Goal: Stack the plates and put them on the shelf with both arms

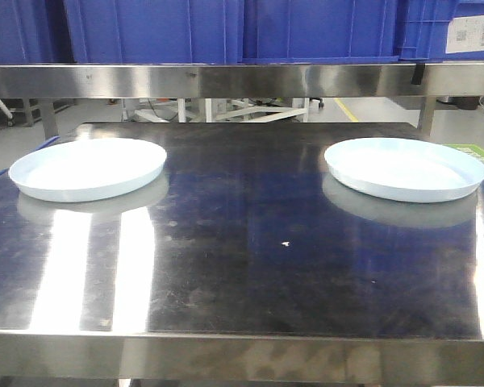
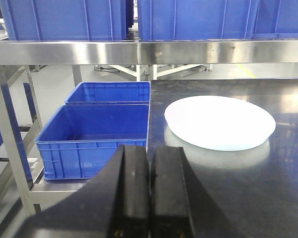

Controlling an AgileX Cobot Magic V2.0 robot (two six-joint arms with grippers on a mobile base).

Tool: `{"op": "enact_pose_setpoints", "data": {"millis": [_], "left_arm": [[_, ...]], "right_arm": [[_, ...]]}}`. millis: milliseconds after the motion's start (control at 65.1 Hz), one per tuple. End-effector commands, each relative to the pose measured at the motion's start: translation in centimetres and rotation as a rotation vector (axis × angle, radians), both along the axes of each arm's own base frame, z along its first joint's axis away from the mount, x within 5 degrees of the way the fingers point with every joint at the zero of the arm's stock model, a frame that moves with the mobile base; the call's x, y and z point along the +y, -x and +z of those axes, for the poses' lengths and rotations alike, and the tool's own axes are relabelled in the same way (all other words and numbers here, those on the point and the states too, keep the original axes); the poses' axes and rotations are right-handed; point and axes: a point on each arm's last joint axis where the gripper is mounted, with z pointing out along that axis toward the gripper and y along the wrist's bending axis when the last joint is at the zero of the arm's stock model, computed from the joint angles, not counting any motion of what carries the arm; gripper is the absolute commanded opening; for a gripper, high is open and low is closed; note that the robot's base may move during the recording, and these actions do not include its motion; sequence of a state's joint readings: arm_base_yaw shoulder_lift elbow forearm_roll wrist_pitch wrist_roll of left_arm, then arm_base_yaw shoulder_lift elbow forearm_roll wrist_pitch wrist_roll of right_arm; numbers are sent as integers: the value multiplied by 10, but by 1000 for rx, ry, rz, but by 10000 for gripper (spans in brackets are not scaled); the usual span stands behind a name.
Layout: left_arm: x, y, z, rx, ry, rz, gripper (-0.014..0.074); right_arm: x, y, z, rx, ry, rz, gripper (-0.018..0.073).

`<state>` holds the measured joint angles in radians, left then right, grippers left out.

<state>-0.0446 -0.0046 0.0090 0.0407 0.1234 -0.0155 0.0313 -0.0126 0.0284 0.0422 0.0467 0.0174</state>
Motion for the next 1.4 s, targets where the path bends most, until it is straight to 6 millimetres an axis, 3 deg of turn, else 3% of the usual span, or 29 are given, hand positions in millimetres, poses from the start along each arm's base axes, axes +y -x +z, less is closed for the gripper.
{"op": "enact_pose_setpoints", "data": {"millis": [0,553,753,907,1060,1229,1383], "left_arm": [[0,2,9,-115,17,-6,98],[0,2,14,-123,17,-6,98],[0,2,63,-170,28,-6,98],[0,-12,129,-79,-22,9,98],[2,-36,179,75,-54,32,98],[1,-56,203,140,-84,35,98],[-4,-66,208,128,-124,-4,98]], "right_arm": [[-1,2,8,-97,12,-8,58],[-1,2,8,-97,12,-8,58],[-1,2,8,-97,12,-8,58],[-1,2,8,-97,12,-8,58],[-1,2,8,-97,12,-8,58],[-1,2,8,-97,12,-8,58],[-1,2,8,-97,12,-8,58]]}}
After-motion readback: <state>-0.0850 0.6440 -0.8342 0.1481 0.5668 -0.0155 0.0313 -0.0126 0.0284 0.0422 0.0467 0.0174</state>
